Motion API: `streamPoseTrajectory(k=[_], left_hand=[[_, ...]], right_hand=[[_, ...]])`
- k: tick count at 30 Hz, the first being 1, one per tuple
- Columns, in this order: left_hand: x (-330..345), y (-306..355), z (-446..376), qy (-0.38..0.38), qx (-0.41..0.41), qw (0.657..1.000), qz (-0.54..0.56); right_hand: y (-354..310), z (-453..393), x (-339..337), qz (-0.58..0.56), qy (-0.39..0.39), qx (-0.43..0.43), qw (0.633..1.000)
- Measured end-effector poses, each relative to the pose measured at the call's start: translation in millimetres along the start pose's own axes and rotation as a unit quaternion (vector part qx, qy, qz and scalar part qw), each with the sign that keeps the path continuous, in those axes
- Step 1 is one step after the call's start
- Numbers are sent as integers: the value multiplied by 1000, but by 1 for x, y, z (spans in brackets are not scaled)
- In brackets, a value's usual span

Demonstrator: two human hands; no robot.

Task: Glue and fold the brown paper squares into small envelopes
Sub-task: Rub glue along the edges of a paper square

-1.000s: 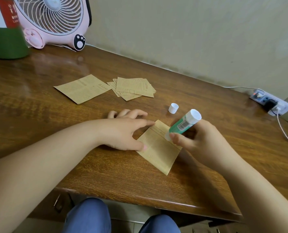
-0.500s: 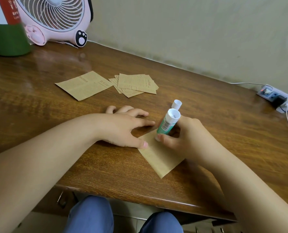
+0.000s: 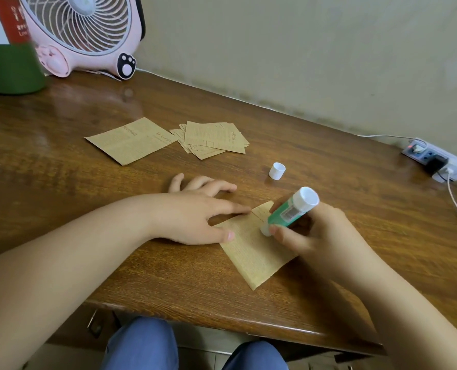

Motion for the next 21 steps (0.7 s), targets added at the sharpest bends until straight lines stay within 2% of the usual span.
streamPoseTrajectory(k=[3,7,13,21], left_hand=[[6,0,2,21,-14,1000,-2],[4,2,4,29,-37,999,-12],[-8,12,8,39,-18,984,-170],[-20,-7,-4,-129,0,988,-87]], right_hand=[[1,-1,-12,-42,32,14,999],[-4,-9,-4,-19,7,21,1000],[-11,-25,20,62,-20,-4,998],[-5,-24,22,60,-29,12,998]])
Point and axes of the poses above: each hand's wrist, its own z-axis away from the middle knuckle, its own x-axis out of the palm, y = z × x, the point moved 7 cm from there along -z, towards the middle knuckle, and after that the axes turned 4 degrees about x, right-handed, at the moved point
